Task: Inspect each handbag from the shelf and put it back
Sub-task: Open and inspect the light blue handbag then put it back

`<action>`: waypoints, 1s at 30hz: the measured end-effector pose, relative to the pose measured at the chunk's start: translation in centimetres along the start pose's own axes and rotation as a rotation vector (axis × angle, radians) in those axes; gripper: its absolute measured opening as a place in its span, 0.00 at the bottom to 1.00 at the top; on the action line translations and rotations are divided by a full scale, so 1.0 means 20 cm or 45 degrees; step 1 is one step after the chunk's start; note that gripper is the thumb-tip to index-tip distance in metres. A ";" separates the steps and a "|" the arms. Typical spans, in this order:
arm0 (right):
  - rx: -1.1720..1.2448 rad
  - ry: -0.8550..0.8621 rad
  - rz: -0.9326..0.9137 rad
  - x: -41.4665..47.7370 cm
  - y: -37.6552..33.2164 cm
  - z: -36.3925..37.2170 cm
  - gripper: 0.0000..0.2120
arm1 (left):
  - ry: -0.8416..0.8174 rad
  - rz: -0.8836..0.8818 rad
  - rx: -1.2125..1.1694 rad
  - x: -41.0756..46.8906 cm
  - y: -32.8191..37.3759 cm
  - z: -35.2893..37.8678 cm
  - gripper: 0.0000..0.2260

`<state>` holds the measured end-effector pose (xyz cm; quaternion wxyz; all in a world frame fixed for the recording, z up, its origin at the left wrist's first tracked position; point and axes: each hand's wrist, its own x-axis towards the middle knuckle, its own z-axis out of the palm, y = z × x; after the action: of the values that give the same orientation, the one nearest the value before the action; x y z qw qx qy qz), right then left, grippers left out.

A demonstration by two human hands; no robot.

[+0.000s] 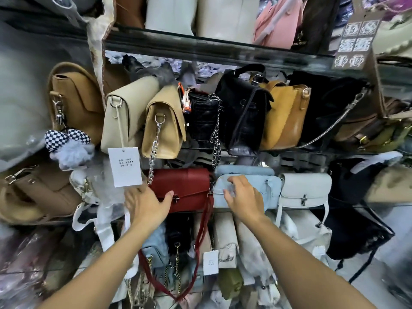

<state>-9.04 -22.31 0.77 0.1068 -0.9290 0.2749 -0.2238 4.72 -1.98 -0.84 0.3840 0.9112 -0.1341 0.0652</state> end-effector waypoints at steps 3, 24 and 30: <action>-0.053 0.045 -0.015 0.03 0.14 -0.07 0.17 | 0.066 0.061 -0.024 -0.06 0.13 0.08 0.45; -0.164 -0.465 -0.263 0.43 0.93 -0.27 0.61 | -0.408 0.251 0.615 0.05 0.76 0.51 0.50; -0.173 -0.486 -0.253 0.47 0.94 -0.28 0.49 | -0.399 0.233 0.643 0.08 0.80 0.54 0.46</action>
<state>-13.29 -43.45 2.98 0.0715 -0.9820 0.1713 -0.0341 1.64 -20.64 2.88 0.1128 0.9609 -0.2528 -0.0105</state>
